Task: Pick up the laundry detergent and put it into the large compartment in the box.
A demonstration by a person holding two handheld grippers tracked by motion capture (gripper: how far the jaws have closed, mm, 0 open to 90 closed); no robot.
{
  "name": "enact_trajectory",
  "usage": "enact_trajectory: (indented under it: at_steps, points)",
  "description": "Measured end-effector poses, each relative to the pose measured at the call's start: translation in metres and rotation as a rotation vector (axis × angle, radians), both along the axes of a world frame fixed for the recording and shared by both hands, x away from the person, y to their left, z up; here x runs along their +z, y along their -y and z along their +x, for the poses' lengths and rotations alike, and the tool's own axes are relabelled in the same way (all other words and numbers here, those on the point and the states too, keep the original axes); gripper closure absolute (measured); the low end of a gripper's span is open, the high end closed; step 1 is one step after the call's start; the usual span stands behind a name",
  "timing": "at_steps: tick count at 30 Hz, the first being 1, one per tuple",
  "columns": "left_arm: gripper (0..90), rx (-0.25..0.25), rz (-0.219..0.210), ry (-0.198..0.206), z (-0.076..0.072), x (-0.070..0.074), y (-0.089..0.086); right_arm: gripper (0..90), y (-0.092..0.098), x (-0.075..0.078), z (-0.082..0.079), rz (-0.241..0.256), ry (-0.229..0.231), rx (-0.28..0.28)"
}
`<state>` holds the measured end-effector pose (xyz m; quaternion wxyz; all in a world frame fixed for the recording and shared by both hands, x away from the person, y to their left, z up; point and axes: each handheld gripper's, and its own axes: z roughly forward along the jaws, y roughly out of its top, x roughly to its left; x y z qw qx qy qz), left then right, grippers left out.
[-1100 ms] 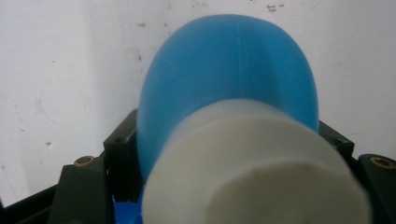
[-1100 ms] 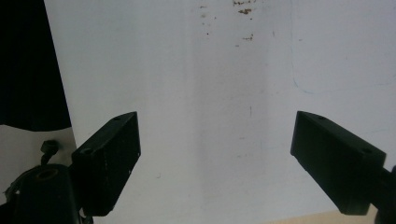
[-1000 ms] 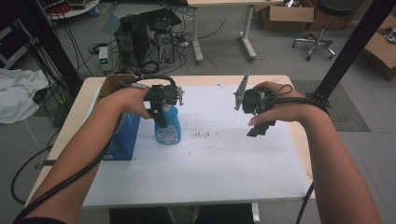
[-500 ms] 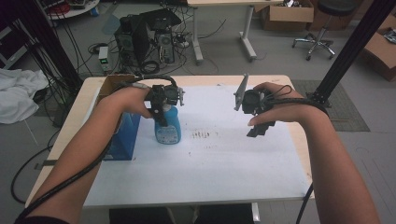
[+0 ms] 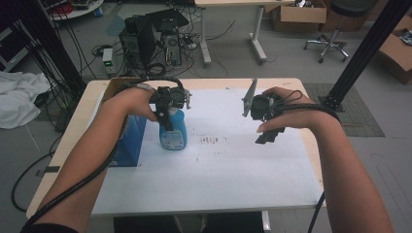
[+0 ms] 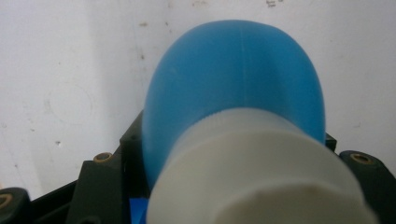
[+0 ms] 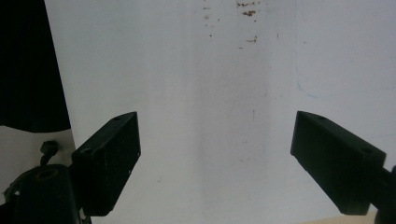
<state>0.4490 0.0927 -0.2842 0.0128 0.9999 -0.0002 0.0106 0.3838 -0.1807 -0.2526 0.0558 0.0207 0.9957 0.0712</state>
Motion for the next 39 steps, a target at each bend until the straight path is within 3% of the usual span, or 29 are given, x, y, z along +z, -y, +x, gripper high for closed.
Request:
enact_trajectory:
  at_steps: [5, 13, 20, 26, 39]
  points:
    - [38.7, 0.039, -0.009, -0.001, -0.005, 0.013, -0.002, 16.2, -0.002, -0.002, 0.001, -0.004, 0.001, 0.006]
    - [38.6, 0.098, 0.015, 0.011, -0.014, 0.035, -0.005, 16.1, -0.001, -0.001, -0.001, -0.003, 0.007, 0.020]
    - [38.7, 0.197, 0.024, -0.005, -0.023, 0.058, -0.003, 16.2, -0.002, -0.001, -0.004, -0.005, 0.013, 0.037]
    - [38.7, 0.307, 0.019, -0.037, -0.029, 0.076, -0.002, 16.2, -0.003, -0.002, -0.007, -0.013, 0.018, 0.049]
    - [38.7, 0.630, -0.010, -0.016, -0.032, 0.131, -0.012, 16.2, -0.011, -0.007, -0.004, -0.019, 0.014, 0.063]
